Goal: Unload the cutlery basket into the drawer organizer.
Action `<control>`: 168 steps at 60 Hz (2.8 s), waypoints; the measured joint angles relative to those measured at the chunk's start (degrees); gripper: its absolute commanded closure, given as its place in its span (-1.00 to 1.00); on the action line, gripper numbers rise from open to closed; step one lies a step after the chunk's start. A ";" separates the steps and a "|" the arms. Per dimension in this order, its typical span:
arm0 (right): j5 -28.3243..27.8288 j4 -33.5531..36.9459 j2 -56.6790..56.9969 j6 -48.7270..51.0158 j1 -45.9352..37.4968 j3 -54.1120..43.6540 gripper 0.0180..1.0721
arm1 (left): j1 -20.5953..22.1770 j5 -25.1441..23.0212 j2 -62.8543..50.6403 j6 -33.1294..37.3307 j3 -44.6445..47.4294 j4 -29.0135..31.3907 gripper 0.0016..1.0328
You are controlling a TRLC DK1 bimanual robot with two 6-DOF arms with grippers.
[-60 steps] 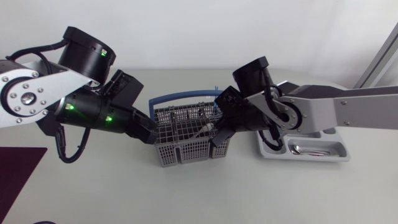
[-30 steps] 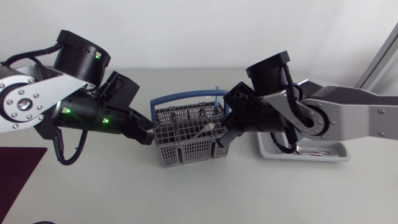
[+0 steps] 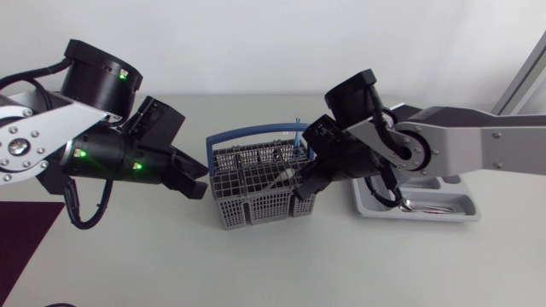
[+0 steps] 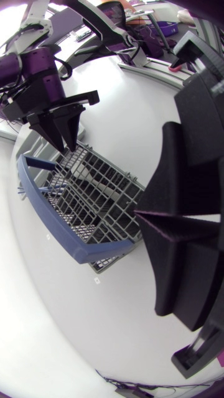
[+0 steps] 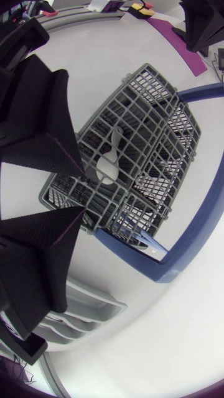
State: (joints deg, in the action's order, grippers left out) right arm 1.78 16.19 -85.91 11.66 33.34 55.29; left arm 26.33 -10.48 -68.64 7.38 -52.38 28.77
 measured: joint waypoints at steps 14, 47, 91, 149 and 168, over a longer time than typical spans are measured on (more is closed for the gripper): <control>1.79 2.38 -2.36 -2.32 1.25 3.04 0.29 | -0.02 0.00 0.11 0.00 0.00 0.00 0.64; 3.02 3.76 -4.31 -4.48 2.25 4.52 0.85 | -0.02 0.02 0.90 0.00 0.00 0.02 0.64; -0.13 -1.09 4.92 -5.66 3.85 -3.87 0.88 | -2.32 0.02 2.27 0.02 1.18 -0.83 0.64; -8.13 -22.67 23.74 -2.40 -1.62 -26.16 0.88 | 5.53 0.48 -4.11 -0.28 -1.29 -5.57 0.64; -11.28 -25.03 28.68 -0.94 -3.15 -30.97 0.88 | 5.22 -6.49 -7.78 -1.36 -10.38 0.59 0.63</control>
State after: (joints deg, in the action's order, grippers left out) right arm -9.50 -8.84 -57.23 10.72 30.20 24.32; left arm 31.55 -16.97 -76.42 6.02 -62.76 29.36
